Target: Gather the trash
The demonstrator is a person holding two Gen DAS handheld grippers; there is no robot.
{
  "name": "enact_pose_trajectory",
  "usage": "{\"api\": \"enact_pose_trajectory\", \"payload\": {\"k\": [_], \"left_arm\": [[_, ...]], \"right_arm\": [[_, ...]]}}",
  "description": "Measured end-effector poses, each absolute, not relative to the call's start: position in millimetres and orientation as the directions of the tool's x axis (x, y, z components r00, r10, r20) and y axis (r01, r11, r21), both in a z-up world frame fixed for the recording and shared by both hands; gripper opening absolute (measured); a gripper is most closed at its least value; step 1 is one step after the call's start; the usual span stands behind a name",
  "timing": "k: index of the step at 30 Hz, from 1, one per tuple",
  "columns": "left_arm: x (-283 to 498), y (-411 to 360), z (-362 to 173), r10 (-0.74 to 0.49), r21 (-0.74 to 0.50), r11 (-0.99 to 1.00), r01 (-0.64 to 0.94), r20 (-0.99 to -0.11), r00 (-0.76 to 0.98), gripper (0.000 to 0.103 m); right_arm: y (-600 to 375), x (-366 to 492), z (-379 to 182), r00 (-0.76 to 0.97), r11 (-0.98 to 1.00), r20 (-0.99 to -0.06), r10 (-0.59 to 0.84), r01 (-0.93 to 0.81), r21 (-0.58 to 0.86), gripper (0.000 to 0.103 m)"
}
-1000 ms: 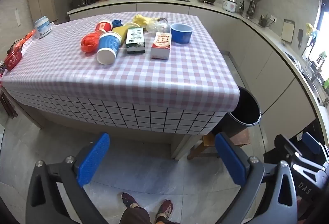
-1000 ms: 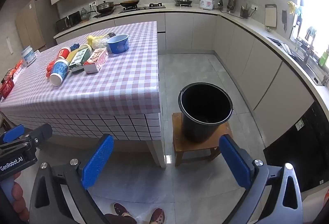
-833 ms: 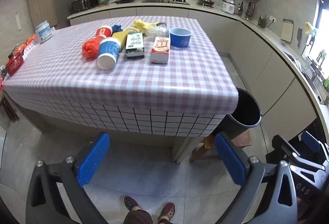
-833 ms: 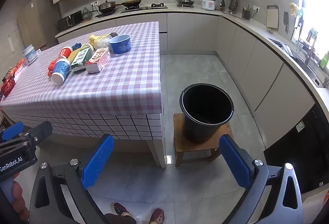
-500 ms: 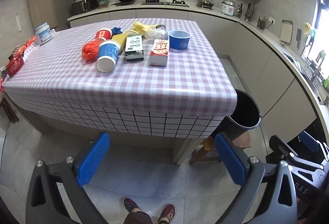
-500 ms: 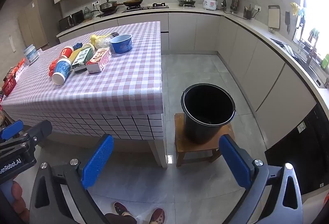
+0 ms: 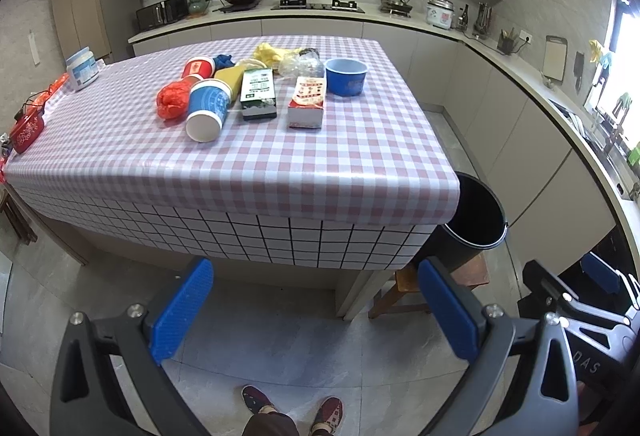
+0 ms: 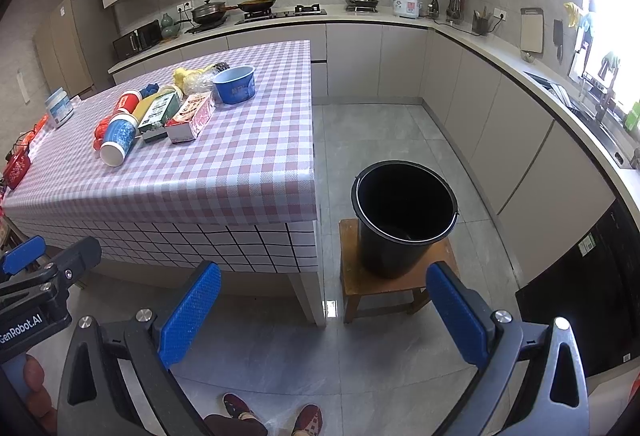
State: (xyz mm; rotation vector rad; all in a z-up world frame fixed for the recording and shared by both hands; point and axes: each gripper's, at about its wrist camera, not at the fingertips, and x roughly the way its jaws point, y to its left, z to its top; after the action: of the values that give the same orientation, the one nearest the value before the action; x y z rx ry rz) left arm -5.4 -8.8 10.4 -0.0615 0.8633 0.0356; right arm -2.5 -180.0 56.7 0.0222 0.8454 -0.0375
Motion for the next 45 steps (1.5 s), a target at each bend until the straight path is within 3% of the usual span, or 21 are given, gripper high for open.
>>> {"api": "enact_pose_trajectory", "payload": {"k": [45], "left_arm": [[-5.9, -3.9, 16.4, 0.012, -0.025, 0.999, -0.047, -0.751, 0.661, 0.103]], "right_arm": [[-172.3, -2.2, 58.9, 0.665, 0.999, -0.746, -0.021, 0.043, 0.011, 0.103]]}}
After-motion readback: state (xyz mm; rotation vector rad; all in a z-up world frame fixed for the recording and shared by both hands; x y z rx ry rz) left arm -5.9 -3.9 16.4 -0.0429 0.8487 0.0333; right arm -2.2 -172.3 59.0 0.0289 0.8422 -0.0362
